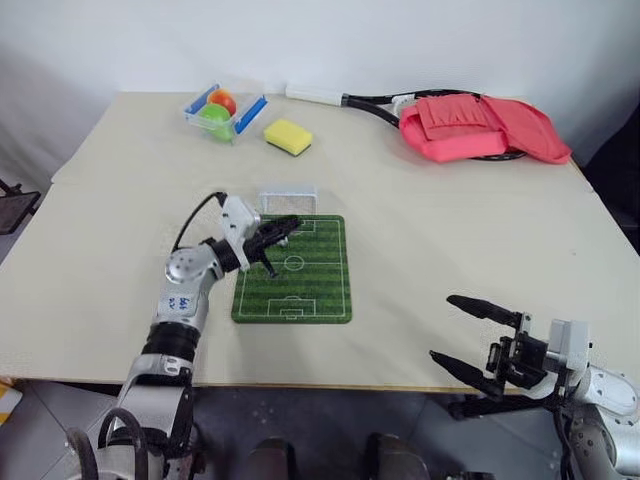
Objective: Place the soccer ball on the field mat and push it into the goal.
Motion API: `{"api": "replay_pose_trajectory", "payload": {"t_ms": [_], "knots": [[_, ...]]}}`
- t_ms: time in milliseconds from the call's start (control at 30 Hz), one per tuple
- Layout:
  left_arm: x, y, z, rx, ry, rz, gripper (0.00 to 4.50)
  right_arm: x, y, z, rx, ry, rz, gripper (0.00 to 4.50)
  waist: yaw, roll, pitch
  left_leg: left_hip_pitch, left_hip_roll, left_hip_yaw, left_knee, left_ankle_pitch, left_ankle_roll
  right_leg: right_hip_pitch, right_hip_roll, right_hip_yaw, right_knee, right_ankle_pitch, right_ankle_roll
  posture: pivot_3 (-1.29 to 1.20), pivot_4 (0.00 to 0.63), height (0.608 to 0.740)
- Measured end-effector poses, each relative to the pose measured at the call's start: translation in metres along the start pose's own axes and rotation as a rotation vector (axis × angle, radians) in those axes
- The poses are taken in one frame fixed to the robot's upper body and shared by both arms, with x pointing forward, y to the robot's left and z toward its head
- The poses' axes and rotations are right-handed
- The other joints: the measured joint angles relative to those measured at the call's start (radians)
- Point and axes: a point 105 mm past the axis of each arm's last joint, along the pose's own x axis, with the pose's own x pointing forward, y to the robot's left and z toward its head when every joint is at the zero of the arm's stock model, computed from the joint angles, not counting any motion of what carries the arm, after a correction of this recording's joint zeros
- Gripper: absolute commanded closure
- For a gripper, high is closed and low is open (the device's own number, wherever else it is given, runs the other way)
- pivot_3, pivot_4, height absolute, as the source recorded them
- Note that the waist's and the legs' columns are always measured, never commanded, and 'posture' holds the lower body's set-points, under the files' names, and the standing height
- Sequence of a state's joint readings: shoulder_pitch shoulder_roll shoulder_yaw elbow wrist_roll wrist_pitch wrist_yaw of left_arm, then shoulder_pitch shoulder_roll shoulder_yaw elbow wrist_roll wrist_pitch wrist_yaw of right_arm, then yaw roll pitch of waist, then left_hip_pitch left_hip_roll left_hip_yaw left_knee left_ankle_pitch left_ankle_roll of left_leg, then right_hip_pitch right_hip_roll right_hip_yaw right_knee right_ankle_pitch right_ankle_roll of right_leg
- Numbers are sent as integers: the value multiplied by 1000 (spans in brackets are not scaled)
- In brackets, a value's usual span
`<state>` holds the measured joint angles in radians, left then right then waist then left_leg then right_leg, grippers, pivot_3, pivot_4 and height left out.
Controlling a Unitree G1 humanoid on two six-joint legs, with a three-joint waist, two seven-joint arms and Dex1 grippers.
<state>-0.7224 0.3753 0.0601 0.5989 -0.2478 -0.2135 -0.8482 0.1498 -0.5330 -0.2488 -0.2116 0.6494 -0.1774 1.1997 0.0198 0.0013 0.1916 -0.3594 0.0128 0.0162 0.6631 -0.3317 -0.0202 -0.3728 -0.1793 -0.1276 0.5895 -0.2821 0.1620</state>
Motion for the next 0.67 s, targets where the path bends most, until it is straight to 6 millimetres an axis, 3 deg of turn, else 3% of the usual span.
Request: {"api": "replay_pose_trajectory", "payload": {"t_ms": [67, 233, 400, 500, 567, 667], "knots": [[-13, 2, 1, 24, 2, -8, 4457, 4, -3, 2, 5, -24, -49, 0, -5, 0, 0, -1, 0, 1, 0, 0, 0, -2, 0, 0, 0, 0, 0, 0, 150, 740], [-70, 0, 4, 63, 17, -9, 4457, 15, -22, 10, -6, -101, -175, 0, -19, 0, 0, -1, 1, 1, 1, 0, 0, -2, 0, 1, 1, 0, 0, 0, 150, 740], [-160, 18, 13, 133, 183, 133, 4457, 20, -45, 16, -54, -140, -250, 0, -22, 0, 1, 0, 2, 3, 1, -1, 0, -3, 1, 4, 2, 0, 0, 0, 150, 740], [-186, 19, 11, 131, 230, 234, 4457, 23, -52, 14, -59, -142, -259, 0, -3, 1, 1, 0, 1, 3, 1, -2, 1, -3, 0, 4, 2, 0, 0, 0, 150, 740], [-199, 18, -1, 97, 289, 301, 4457, 24, -56, 13, -58, -145, -262, 0, 3, 1, 1, 0, 2, 3, 1, -2, 1, -3, 0, 4, 2, 0, 0, 0, 150, 740], [-210, 20, -9, 68, 306, 397, 4457, 24, -61, 11, -50, -143, -266, 0, 4, 1, 1, 0, 2, 3, 1, -2, 1, -3, 0, 4, 2, 0, 0, 0, 150, 740]]}}
